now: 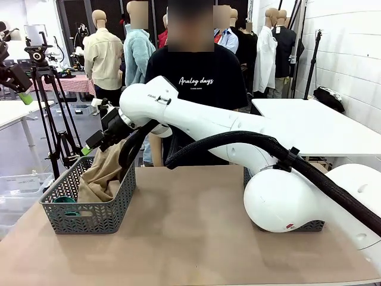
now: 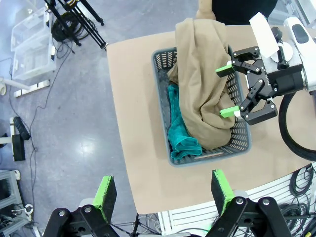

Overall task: Sort the tops and bottoms.
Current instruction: Sort the clothes according to human instructions.

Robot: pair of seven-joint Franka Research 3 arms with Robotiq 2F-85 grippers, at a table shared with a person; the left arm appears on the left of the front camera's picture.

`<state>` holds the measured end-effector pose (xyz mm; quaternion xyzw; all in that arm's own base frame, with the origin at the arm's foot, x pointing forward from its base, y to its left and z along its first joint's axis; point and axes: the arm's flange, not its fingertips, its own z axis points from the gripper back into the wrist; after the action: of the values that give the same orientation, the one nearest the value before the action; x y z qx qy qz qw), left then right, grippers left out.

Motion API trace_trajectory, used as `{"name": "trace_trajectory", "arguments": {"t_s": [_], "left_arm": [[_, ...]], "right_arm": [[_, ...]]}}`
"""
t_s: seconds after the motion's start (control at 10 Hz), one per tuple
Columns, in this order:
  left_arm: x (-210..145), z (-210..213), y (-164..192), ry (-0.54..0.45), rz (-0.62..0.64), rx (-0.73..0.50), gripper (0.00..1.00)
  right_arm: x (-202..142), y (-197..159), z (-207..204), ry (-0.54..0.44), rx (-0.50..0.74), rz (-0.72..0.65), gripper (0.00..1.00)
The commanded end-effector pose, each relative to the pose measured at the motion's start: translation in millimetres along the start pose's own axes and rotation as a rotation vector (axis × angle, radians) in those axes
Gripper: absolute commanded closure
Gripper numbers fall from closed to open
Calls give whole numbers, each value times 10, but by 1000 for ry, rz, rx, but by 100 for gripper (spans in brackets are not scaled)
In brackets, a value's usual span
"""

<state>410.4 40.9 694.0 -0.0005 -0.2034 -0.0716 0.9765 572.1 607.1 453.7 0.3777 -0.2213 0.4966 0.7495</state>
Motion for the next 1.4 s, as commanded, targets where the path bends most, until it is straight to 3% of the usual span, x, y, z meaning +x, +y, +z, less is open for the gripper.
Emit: {"name": "trace_trajectory", "arguments": {"t_s": [0.0,1.3], "left_arm": [[-6,12,25,-5,-3,1,0],[-6,12,25,-5,-3,1,0]], "right_arm": [[-9,4,-15,3,6,17,0],[-9,4,-15,3,6,17,0]]}}
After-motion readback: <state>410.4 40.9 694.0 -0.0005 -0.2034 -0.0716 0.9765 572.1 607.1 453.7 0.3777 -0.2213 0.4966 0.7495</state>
